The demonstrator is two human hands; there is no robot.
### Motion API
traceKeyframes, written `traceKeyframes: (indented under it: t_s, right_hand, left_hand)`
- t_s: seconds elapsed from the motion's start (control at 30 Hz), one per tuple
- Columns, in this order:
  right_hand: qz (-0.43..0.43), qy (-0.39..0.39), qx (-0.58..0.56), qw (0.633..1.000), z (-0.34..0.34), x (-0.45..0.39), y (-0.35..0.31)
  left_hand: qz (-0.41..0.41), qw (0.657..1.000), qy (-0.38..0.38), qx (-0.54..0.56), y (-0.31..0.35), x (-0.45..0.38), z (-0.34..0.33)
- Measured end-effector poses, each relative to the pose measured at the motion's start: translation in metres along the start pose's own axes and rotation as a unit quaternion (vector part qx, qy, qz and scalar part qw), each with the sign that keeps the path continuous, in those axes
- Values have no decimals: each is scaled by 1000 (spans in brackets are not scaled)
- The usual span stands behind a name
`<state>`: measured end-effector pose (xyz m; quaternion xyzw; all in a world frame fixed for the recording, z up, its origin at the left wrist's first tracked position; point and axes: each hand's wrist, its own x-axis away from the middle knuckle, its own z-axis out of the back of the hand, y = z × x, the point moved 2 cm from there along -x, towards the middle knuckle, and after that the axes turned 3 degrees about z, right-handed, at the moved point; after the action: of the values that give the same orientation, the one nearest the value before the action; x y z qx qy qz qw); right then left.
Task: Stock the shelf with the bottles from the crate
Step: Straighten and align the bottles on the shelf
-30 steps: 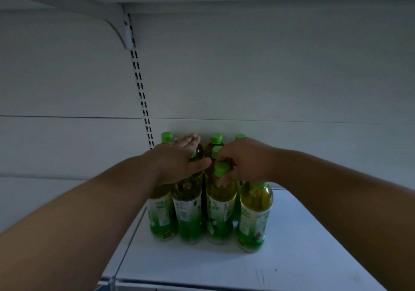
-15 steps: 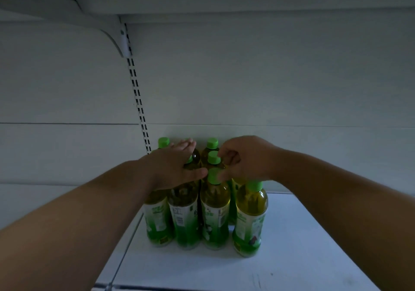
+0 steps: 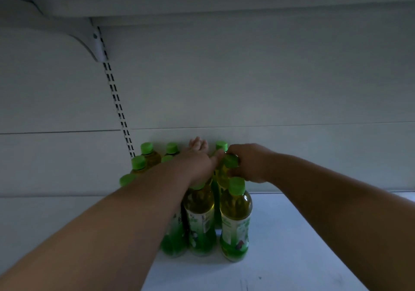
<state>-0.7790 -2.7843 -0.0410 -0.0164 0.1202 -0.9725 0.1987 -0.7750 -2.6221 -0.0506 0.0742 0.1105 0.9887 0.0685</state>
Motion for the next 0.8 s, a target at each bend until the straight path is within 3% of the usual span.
traceKeyframes:
  t_s: [0.1, 0.27, 0.53, 0.63, 0.7, 0.8]
  right_hand:
    - [2, -1, -25, 1000, 1, -3, -3]
    - [22, 27, -6, 999, 0, -5, -9]
    - [-1, 44, -72, 996, -11, -10, 3]
    - [-46, 27, -161, 986, -14, -10, 12]
    - [-95, 32, -273, 957, -11, -3, 21]
    - [-103, 98, -332, 932, -4, 17, 31]
  left_hand:
    - [-9, 999, -5, -43, -3, -2, -1]
    - [-9, 1000, 5, -21, -4, -6, 1]
    - [-7, 1000, 17, -6, -7, -10, -6]
    - [-7, 1000, 14, -5, -7, -8, -6]
    - [-7, 1000, 13, -3, -7, -6, -5]
    - [-9, 1000, 12, -22, -5, -3, -4]
